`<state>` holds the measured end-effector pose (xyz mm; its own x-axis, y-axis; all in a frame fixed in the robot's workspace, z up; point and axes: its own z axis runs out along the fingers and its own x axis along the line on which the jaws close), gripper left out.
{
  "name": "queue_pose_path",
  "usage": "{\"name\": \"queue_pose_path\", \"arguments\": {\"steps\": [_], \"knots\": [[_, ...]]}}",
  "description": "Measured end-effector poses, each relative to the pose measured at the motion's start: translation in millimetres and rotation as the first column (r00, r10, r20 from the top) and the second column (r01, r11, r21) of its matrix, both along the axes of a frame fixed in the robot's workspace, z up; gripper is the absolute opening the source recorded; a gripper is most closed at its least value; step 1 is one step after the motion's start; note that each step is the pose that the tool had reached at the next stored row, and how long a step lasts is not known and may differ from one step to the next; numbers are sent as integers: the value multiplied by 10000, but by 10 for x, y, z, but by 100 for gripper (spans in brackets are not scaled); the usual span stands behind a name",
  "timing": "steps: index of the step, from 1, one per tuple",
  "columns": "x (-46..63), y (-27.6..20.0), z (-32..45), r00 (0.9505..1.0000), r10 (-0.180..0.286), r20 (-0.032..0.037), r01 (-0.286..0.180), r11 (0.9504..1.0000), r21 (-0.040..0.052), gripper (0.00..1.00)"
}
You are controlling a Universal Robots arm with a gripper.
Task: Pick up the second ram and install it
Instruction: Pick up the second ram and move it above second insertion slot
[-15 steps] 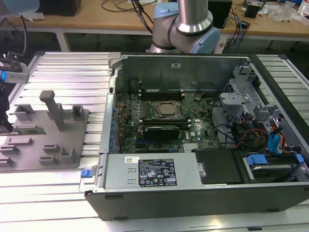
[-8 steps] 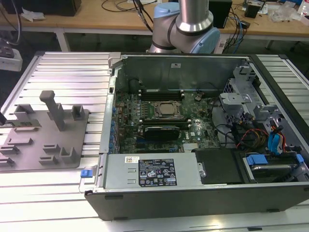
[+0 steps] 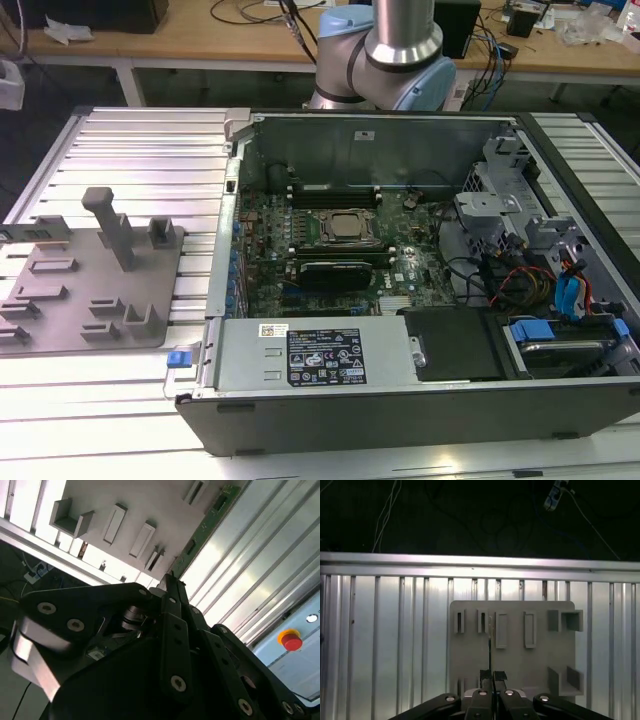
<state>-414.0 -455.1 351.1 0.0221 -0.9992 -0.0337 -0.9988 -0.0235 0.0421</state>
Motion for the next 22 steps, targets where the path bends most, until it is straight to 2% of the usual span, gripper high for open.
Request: {"name": "queue_pose_path", "arguments": {"steps": [7,16,19,22], "knots": [[0,0,263,10000,0,2,0,10000,0,9],[0,0,480,10000,0,2,0,10000,1,9],[0,0,616,10000,1,3,-1,10000,0,9],[0,0,709,10000,1,2,-1,10000,1,9]]}}
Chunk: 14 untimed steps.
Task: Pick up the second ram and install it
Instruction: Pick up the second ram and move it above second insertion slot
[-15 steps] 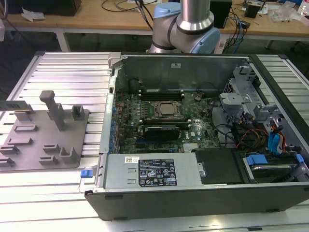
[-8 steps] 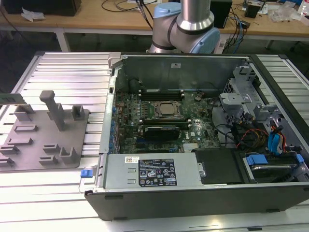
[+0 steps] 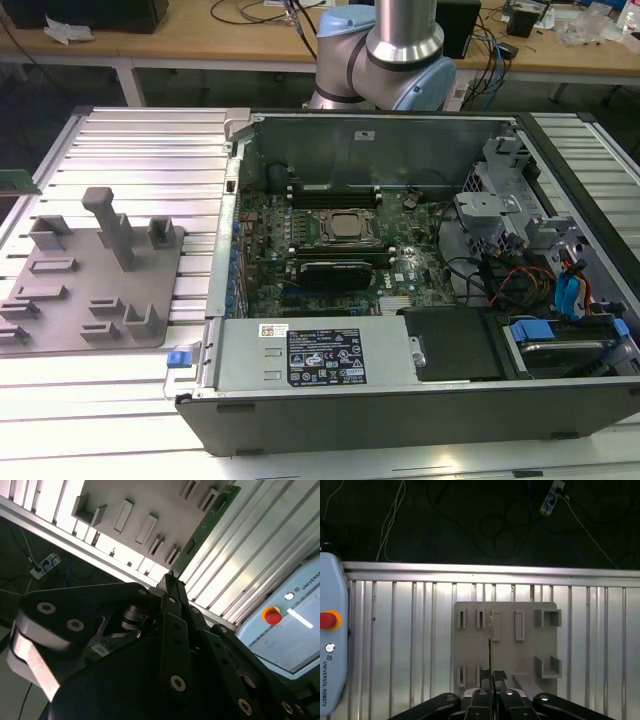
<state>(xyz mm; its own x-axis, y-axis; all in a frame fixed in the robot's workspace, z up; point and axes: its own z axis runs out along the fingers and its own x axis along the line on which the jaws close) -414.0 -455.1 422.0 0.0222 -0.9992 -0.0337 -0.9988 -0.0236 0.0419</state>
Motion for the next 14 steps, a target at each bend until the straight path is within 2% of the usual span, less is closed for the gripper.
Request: {"name": "queue_pose_path", "arguments": {"steps": [11,14], "knots": [[0,0,346,10000,0,0,0,10000,-1,9],[0,0,352,10000,0,1,0,10000,-1,9]]}}
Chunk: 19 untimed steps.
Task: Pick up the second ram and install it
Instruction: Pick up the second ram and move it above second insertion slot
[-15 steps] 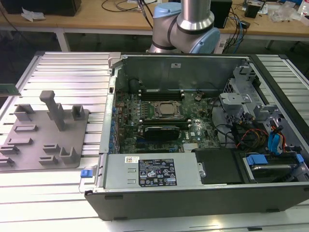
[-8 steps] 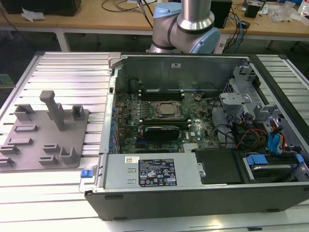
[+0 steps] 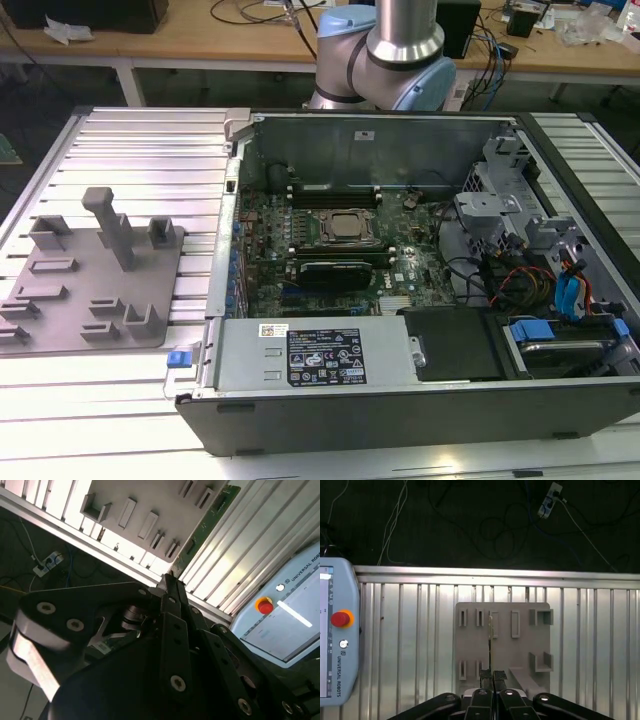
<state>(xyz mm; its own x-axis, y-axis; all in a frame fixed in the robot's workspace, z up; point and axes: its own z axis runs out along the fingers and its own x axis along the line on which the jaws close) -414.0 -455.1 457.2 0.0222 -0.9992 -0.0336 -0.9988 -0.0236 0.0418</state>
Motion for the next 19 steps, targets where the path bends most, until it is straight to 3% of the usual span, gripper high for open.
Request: {"name": "queue_pose_path", "arguments": {"steps": [3,19], "knots": [[60,0,1,10000,0,-1,0,10000,0,9],[833,0,1,10000,1,-2,-1,10000,0,9]]}}
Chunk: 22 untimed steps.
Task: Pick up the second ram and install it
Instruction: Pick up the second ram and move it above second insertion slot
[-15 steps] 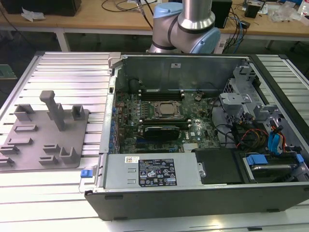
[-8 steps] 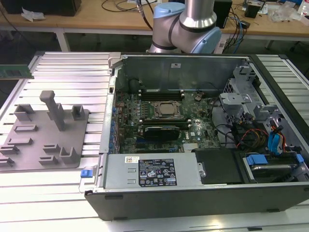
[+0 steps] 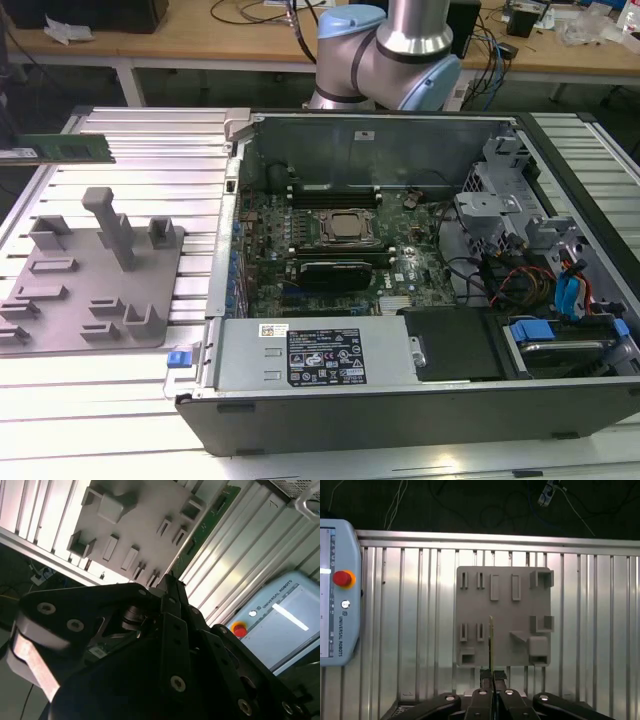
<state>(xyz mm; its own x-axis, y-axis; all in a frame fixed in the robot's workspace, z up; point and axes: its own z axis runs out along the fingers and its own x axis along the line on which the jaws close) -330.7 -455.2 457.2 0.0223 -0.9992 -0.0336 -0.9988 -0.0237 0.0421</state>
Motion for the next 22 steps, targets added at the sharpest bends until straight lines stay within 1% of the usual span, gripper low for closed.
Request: {"name": "queue_pose_path", "arguments": {"steps": [2,5,7,10,11,12,13,19,22], "knots": [[71,0,0,10000,-1,1,1,10000,1,9],[316,1,-1,10000,-1,1,1,10000,1,9],[393,1,0,10000,-2,0,2,10000,0,9],[622,0,-2,10000,-2,-1,2,10000,1,9],[683,0,-2,10000,0,-2,0,10000,0,9],[784,0,-5,10000,-1,-2,1,10000,0,9],[839,1,-6,10000,-2,-2,2,10000,1,9],[1053,0,-8,10000,-2,-3,2,10000,1,9],[1254,0,-8,10000,-2,-5,2,10000,0,9]]}}
